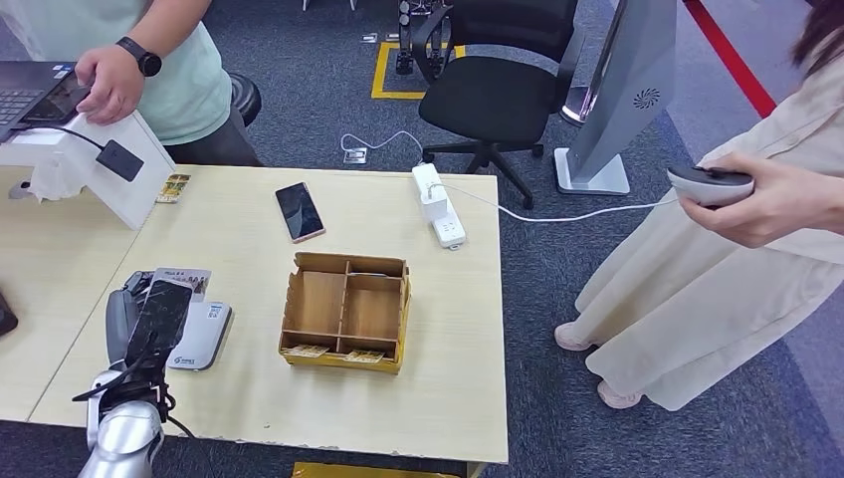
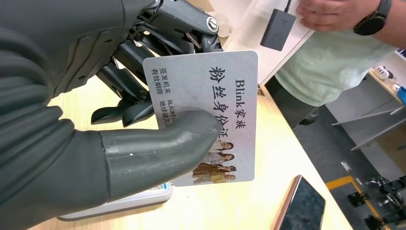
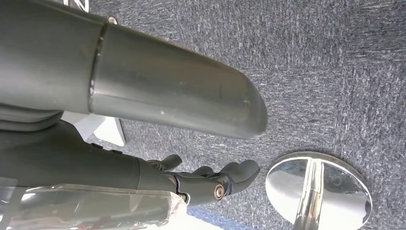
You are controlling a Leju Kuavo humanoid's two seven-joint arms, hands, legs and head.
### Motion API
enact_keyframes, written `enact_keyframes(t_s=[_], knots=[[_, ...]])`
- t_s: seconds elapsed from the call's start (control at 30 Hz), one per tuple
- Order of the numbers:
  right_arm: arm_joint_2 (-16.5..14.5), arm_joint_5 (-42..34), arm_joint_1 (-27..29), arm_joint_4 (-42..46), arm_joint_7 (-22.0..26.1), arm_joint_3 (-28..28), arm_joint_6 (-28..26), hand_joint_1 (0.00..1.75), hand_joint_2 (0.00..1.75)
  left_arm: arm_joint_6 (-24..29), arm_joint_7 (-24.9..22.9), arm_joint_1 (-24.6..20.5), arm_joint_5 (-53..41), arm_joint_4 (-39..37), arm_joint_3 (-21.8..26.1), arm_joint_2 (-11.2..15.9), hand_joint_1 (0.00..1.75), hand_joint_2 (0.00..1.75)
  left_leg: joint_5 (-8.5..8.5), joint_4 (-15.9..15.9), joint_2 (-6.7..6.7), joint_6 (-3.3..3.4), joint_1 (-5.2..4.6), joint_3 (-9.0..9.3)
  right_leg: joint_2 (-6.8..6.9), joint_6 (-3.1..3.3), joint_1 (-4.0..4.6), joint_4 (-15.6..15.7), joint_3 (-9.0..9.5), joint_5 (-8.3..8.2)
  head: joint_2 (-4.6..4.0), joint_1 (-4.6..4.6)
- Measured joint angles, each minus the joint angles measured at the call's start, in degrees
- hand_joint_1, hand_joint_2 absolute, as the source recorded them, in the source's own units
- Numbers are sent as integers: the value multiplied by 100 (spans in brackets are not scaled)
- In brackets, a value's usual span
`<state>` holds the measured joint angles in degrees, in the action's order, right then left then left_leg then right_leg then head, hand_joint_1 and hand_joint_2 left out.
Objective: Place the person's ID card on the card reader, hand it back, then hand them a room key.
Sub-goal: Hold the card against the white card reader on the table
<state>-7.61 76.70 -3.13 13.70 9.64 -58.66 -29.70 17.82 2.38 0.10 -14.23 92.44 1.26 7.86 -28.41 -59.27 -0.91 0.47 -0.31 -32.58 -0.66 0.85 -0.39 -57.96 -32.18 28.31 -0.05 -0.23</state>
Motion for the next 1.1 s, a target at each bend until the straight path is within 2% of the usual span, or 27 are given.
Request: enact_keyframes(t_s=[0.4,0.77,1.1], knots=[[4,62,-2,0,-2,0,2,0,0,-121,-209,79,47,-286,38,167,175,175,0,0,0,0,0,-1,0,0,0,0,1,0,1,0],[30,103,-12,-1,-1,0,8,0,0,-435,-492,352,158,-600,277,209,175,175,0,0,-1,0,0,-2,1,0,0,0,0,1,0,0],[45,111,-25,-2,-2,0,11,0,0,-510,-522,402,169,-862,373,209,175,175,0,0,-2,0,0,-2,2,0,0,0,1,1,1,-1]])
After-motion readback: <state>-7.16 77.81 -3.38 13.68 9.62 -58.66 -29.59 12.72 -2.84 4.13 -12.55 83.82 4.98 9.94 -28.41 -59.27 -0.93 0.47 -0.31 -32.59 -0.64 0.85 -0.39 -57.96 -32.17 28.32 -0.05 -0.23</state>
